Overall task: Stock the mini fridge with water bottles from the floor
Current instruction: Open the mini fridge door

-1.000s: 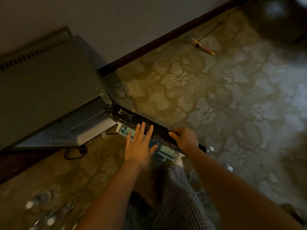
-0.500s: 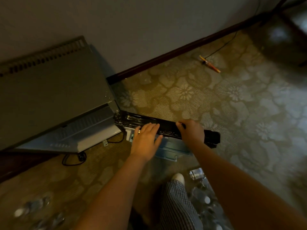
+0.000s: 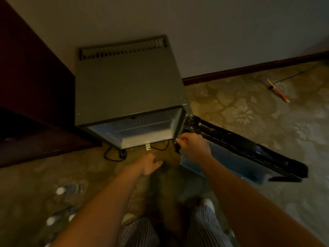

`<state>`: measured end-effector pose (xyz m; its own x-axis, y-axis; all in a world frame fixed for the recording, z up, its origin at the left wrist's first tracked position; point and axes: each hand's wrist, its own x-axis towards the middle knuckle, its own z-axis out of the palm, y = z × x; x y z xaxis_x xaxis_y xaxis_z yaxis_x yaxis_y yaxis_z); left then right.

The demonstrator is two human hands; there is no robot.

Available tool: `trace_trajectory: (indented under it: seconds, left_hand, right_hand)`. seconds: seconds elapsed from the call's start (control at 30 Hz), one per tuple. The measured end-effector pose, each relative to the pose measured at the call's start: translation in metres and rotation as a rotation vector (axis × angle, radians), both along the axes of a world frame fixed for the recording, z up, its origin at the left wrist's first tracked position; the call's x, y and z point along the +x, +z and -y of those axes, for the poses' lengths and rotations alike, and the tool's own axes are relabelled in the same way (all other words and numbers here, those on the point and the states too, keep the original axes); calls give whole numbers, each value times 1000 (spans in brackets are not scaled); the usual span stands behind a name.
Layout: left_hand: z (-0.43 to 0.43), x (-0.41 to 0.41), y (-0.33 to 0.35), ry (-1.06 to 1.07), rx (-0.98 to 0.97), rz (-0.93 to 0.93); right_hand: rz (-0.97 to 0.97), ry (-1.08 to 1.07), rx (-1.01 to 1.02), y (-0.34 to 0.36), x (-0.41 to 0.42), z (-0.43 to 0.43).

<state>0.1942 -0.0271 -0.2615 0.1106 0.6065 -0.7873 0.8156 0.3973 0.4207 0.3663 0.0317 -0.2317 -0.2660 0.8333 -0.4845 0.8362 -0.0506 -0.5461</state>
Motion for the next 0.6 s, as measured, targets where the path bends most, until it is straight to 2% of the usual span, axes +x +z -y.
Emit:
trace_trajectory:
  seconds: [0.2,0.37,0.6]
  left_hand:
    - [6,-62,-21,258,7,51]
    - [-12,-103,-65,391,133,79]
    - [-27,-131,-133,404,207,15]
  right_hand:
    - [50,136,-138,-41,-59,-10]
    - [33,204,32,-90,-98,-32]
    - [-35,301,77,-162,-133,-60]
